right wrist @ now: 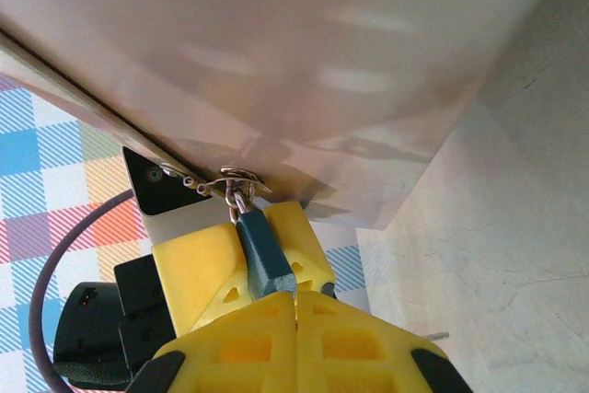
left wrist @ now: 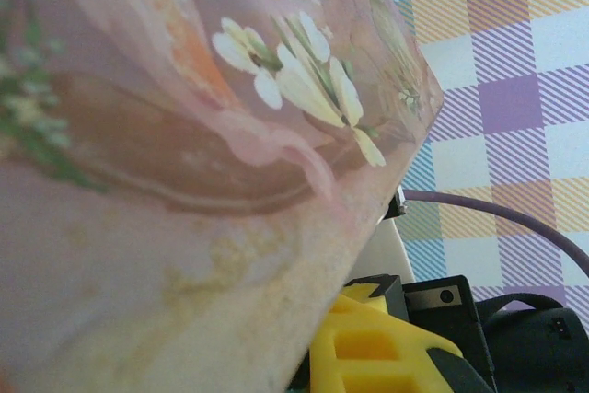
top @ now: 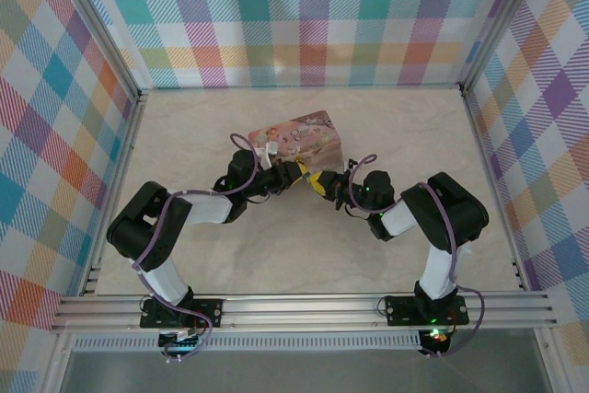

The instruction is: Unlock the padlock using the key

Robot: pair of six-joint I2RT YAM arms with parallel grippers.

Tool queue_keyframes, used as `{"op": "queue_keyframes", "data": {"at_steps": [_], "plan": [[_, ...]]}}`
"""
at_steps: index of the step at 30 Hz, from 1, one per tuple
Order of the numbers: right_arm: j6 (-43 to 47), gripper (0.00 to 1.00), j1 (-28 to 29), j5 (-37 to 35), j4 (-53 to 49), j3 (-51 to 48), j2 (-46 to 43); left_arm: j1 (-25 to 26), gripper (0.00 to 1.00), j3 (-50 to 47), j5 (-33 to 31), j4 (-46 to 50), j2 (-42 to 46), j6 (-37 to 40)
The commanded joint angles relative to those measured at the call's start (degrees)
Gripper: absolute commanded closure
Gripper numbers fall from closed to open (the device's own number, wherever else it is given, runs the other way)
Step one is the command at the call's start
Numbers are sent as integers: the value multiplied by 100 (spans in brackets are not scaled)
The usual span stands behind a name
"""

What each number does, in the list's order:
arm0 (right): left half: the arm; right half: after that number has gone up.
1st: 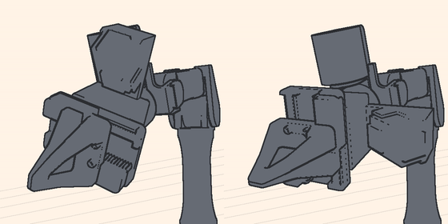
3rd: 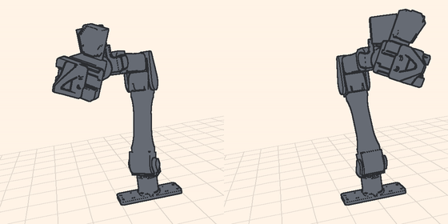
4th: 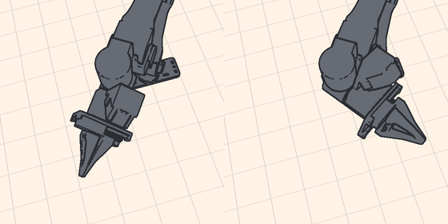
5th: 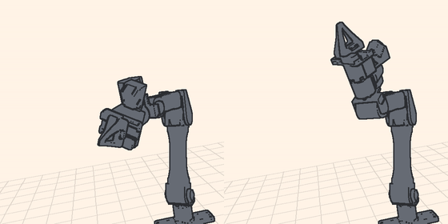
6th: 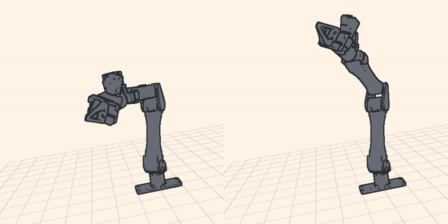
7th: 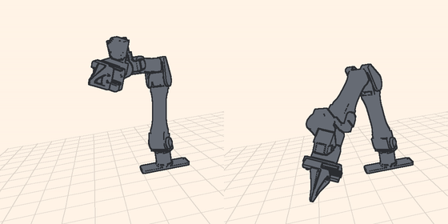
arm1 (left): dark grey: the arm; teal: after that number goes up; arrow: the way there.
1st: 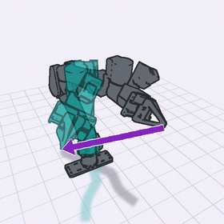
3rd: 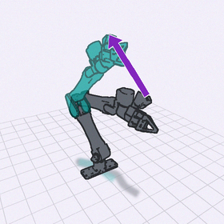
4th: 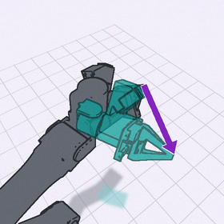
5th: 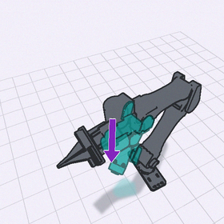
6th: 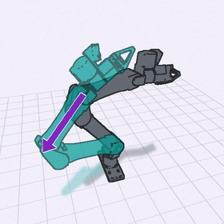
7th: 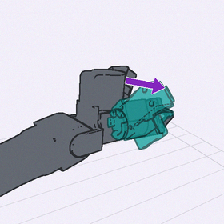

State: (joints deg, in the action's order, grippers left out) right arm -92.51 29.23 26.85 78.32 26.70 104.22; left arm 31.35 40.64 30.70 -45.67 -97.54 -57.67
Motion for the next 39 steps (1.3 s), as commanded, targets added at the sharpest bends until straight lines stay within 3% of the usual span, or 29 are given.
{"op": "queue_keyframes", "data": {"at_steps": [1, 9, 13, 19, 24, 27, 31, 39], "plan": [[84, 100, 162, -179, 192, 268, 87, 427, 95, 145, 1155, -101, 46, 69], [374, 92, -111, 22, 44, -324, -104, 209, 93, 276, 893, 697, 59, 428], [741, 80, -309, 218, -573, -663, -553, 178, 91, 374, 782, 1102, 55, 612], [1766, 68, -510, 332, -2744, -821, -1800, 169, 90, 473, 727, 1470, 44, 788], [3424, 67, -533, 41, -6060, -177, -3062, 169, 90, 563, 693, 1796, 114, 902], [4222, 67, -526, -319, -7313, 168, -3515, 170, 90, 609, 692, 1985, 182, 957], [4923, 67, -401, -656, -8159, 489, -3697, 178, 90, 733, 691, 2391, 253, 1127], [6035, 66, 444, -1694, -8936, 1025, -3649, 187, 89, 806, 715, 2655, 341, 1193]]}}
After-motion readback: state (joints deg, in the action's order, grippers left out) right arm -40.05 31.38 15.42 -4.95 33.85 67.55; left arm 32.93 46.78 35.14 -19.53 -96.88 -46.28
